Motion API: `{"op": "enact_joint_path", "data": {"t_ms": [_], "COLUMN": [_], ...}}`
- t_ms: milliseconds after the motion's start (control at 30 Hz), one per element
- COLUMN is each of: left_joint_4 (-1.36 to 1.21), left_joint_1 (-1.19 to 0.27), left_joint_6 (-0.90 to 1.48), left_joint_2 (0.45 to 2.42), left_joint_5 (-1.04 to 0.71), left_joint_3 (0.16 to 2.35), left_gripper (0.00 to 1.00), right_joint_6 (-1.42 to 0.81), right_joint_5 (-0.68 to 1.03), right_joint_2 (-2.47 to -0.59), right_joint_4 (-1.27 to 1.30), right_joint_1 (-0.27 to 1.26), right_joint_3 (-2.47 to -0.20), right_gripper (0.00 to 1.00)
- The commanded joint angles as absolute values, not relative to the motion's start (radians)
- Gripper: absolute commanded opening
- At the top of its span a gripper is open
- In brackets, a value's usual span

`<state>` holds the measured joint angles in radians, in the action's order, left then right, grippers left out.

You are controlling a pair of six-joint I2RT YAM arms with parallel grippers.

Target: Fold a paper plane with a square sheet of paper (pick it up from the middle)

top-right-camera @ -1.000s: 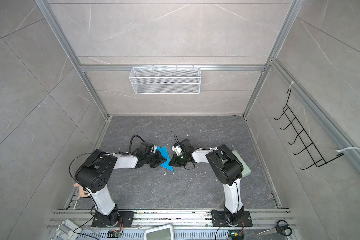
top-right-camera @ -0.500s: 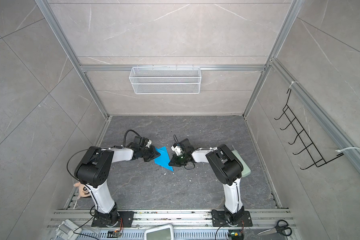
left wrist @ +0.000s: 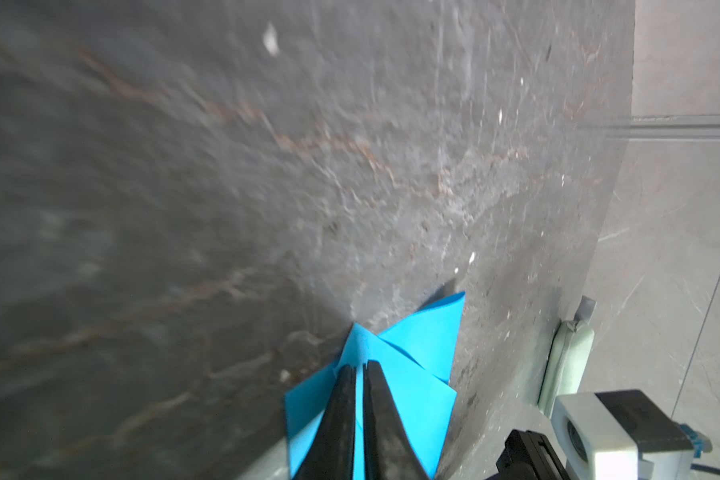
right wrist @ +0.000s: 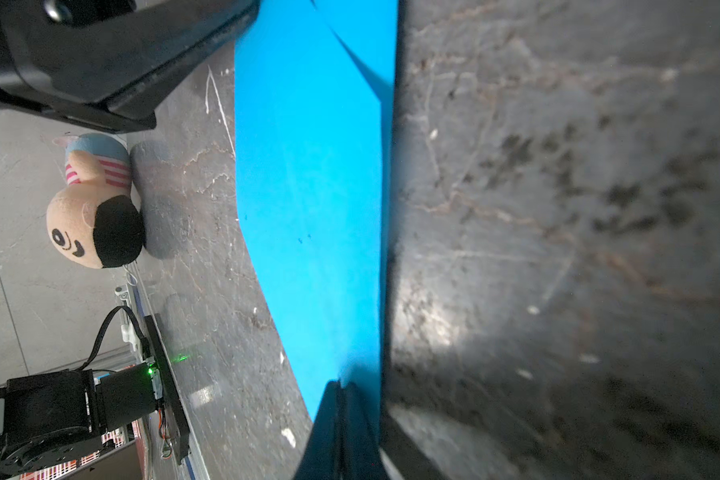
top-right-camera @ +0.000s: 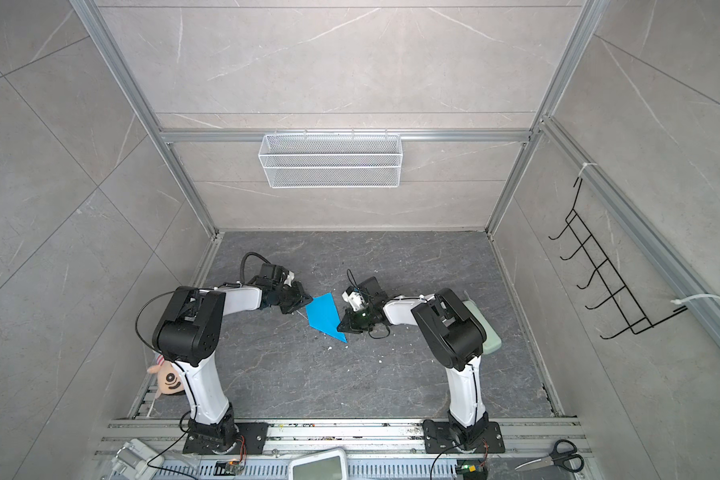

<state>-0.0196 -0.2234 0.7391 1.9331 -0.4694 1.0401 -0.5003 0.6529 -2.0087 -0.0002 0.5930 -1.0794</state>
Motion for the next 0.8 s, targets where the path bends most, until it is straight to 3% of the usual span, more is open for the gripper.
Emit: {"op": "enact_joint_path", "data": {"t_ms": [0,233,433,767], "left_joint_4": [0.053,0.066,0.028,-0.064], "left_joint_1": [-0.195,-0.176,-0.269,-0.393], "left_joint_6": [0.682,0.659,0.731,0.771], "left_joint_2": [1.953,1.809,1.631,1.779], "left_joint_5": [-0.396,-0.453,-0.472,-0.499], "left_joint_3": [1.044,1.026,0.930,0.948], "left_gripper": [0.12,0.13,0.15,0.13], "right_joint_6": [-0.477,-0.482,-0.489,-0.491], "right_joint_5": [0.546,0.556,0.560,0.560], "right_joint_2": [-2.077,-2.067,-2.060,-2.060], "right_joint_4": [-0.140,-0.116,-0.106,-0.107], "right_joint_1": [0.596,0.597,0.597,0.596], "right_joint_3": [-1.045,-1.038,-1.049,-1.056], "right_gripper": [0.06,0.06,0.06,0.06]}}
